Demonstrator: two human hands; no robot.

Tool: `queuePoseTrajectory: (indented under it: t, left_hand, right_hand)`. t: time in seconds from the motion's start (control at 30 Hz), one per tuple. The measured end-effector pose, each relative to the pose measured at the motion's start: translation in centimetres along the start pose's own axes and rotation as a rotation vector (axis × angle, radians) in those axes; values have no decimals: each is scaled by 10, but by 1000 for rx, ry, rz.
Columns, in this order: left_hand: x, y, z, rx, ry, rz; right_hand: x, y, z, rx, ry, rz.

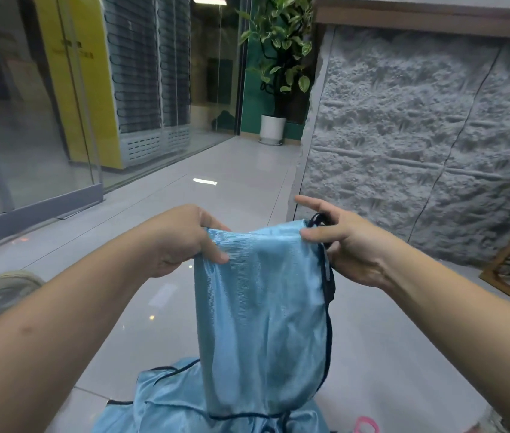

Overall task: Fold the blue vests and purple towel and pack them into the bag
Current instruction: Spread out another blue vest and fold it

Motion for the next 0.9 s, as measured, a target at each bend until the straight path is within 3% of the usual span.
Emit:
queuePoseTrajectory:
  t: [0.07,0.3,0.4,0.5,0.57,0.7,0.9]
  left_hand:
    - [-3,-4,-1,66,-29,79]
    - [20,-8,-11,236,-7,543]
    - [22,-12,-14,245,6,532]
    - [18,-18,-15,193,48,335]
    - [16,-20,-15,121,108,159]
    - [2,-18,-10,0,168,-303]
    - [-21,-6,-3,-13,108,-447]
  right_hand:
    - [1,1,-2,-67,66,-154]
    - [2,0,2,80,141,-687]
    - [-5,-2,0,143,131,-817]
    - [-10,-4,-3,176,125,-907]
    - [-13,-7,-4,180,84,-863]
    - [-8,-13,-2,131,-8,-407]
    - [13,-19,5,208,-27,-46]
Point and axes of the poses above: each hand's wrist, its own z-axis towards the middle knuckle, its own y-axis out of the palm, x = y × z, the point moved 7 cm from there along z, towards the middle knuckle, and after that the axes turned 8 degrees about -x, right-handed, at the moved point
